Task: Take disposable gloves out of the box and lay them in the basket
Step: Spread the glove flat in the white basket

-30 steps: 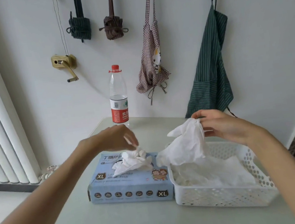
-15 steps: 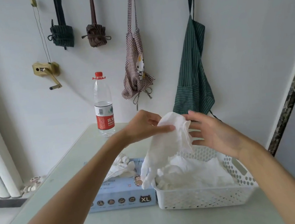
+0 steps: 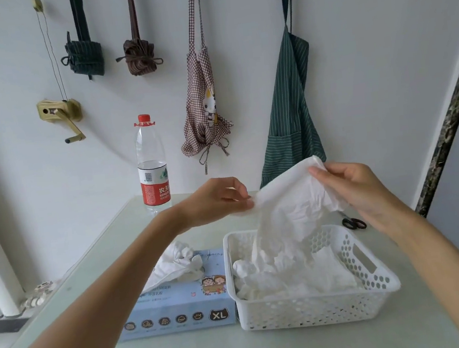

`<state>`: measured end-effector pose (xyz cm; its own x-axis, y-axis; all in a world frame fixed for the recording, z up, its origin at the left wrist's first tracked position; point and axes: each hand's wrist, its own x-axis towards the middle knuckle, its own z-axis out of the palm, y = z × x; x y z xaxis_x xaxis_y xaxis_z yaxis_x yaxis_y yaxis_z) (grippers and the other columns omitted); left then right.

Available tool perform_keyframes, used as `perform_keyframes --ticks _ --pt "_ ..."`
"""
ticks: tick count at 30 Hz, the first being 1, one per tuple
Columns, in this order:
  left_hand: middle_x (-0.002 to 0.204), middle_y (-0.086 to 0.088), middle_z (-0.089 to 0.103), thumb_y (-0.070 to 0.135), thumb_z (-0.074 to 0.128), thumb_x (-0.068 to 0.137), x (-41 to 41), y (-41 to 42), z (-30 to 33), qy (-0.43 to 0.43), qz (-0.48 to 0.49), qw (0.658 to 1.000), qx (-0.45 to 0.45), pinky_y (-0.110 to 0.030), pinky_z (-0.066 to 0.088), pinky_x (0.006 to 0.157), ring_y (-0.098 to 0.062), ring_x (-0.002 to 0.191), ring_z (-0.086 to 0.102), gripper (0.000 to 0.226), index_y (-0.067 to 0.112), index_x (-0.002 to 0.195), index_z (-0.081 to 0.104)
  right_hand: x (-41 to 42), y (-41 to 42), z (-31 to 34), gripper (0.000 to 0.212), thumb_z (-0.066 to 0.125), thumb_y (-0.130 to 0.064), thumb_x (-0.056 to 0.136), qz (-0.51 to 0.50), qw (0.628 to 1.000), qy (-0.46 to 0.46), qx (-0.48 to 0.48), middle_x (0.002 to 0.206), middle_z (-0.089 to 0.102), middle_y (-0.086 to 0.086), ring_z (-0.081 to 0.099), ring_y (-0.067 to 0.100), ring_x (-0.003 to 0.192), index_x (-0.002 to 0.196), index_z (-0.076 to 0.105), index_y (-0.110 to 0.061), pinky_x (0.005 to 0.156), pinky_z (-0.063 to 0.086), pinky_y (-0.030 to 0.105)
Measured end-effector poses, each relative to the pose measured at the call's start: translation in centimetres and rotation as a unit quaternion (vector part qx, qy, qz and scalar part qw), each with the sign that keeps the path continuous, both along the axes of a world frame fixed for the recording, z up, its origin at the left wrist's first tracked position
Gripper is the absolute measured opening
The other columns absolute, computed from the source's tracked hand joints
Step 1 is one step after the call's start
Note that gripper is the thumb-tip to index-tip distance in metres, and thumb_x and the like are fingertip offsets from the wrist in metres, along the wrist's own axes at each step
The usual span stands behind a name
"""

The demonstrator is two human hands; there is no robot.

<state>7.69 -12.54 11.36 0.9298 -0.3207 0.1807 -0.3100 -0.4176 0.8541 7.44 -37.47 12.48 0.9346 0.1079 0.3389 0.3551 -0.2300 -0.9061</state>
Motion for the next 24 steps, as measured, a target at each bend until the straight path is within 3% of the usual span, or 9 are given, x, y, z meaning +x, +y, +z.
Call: perform_keyframes --ticks 3,6,8,10,14,16,18,21,24 --pt "0.098 -0.014 0.072 0.011 0.068 0.086 0.0 -0.6 0.1 -0.006 0.000 0.999 -0.033 -0.012 0.049 0.067 -0.016 0.083 0.065 0.012 0.012 0.095 0.060 0.4 -1.2 0.2 0.020 0.060 -0.029 0.092 -0.028 0.998 -0.046 -0.026 0.096 0.070 0.022 0.068 0.027 0.085 0.096 0.072 -0.013 0.085 0.051 0.039" --pt "0.091 -0.009 0.073 0.016 0.068 0.086 0.4 -1.3 0.2 -0.059 0.023 0.998 0.006 -0.011 0.051 0.067 -0.008 0.075 0.067 0.023 0.009 0.108 0.067 1.2 -2.0 -0.8 0.040 0.057 -0.037 0.093 -0.087 0.984 -0.128 -0.093 0.076 0.057 0.033 0.048 0.021 0.062 0.081 0.064 0.001 0.063 0.040 0.033" --pt "0.085 -0.007 0.074 0.020 0.067 0.087 0.6 -2.0 0.0 -0.103 0.034 0.993 0.045 -0.010 0.049 0.060 -0.003 0.065 0.065 0.020 0.006 0.101 0.071 1.3 -2.1 -1.2 0.050 0.056 -0.039 0.093 -0.129 0.966 -0.180 -0.130 0.053 0.040 0.018 0.032 0.012 0.051 0.069 0.055 0.006 0.054 0.028 0.029" --pt "0.073 -0.003 0.072 0.024 0.067 0.087 0.7 -2.7 -0.3 -0.119 0.047 0.991 0.026 -0.009 0.044 0.052 0.000 0.053 0.060 0.021 0.005 0.087 0.074 1.5 -2.4 -1.5 0.057 0.058 -0.042 0.091 -0.155 0.957 -0.205 -0.137 0.047 0.029 0.006 0.021 0.010 0.049 0.065 0.051 0.008 0.051 0.021 0.029" --pt "0.061 0.006 0.068 0.030 0.069 0.082 0.5 -3.7 -0.5 -0.060 0.057 0.992 -0.091 -0.013 0.046 0.052 0.001 0.051 0.054 0.024 0.007 0.077 0.074 2.2 -4.0 -2.1 0.053 0.066 -0.047 0.083 -0.128 0.987 -0.102 0.001 0.064 0.053 0.014 0.045 0.019 0.060 0.073 0.062 0.005 0.063 0.038 0.029" --pt "0.071 0.000 0.072 0.023 0.073 0.079 0.6 -3.8 -0.7 -0.018 0.023 0.994 -0.107 -0.015 0.053 0.062 -0.003 0.060 0.061 0.020 0.005 0.088 0.074 2.3 -4.7 -2.1 0.041 0.066 -0.045 0.084 -0.113 0.992 -0.014 0.058 0.077 0.067 0.007 0.060 0.015 0.072 0.078 0.069 -0.004 0.076 0.047 0.026" --pt "0.084 -0.008 0.074 0.018 0.073 0.080 0.7 -3.6 -0.8 0.007 0.001 0.996 -0.094 -0.020 0.057 0.072 -0.008 0.070 0.067 0.020 0.004 0.096 0.073 2.2 -5.2 -2.1 0.029 0.064 -0.044 0.086 -0.101 0.992 0.017 0.071 0.081 0.073 -0.005 0.065 0.004 0.075 0.079 0.072 -0.016 0.077 0.046 0.019" --pt "0.099 -0.011 0.073 0.022 0.066 0.087 1.3 -3.4 -1.3 0.008 0.020 0.998 -0.059 -0.021 0.054 0.079 -0.008 0.082 0.067 0.022 0.005 0.100 0.072 2.0 -5.4 -2.2 0.025 0.065 -0.042 0.085 -0.101 0.993 -0.010 0.064 0.093 0.073 -0.007 0.065 0.001 0.089 0.092 0.072 -0.019 0.081 0.044 0.015" --pt "0.101 -0.005 0.072 0.022 0.063 0.090 1.7 -3.6 -1.9 -0.025 0.055 0.998 -0.027 -0.004 0.045 0.064 0.007 0.068 0.059 0.023 0.005 0.101 0.072 1.9 -5.0 -1.9 0.020 0.063 -0.035 0.090 -0.155 0.982 -0.106 0.017 0.079 0.070 -0.005 0.063 0.004 0.076 0.082 0.070 -0.017 0.071 0.047 0.013"
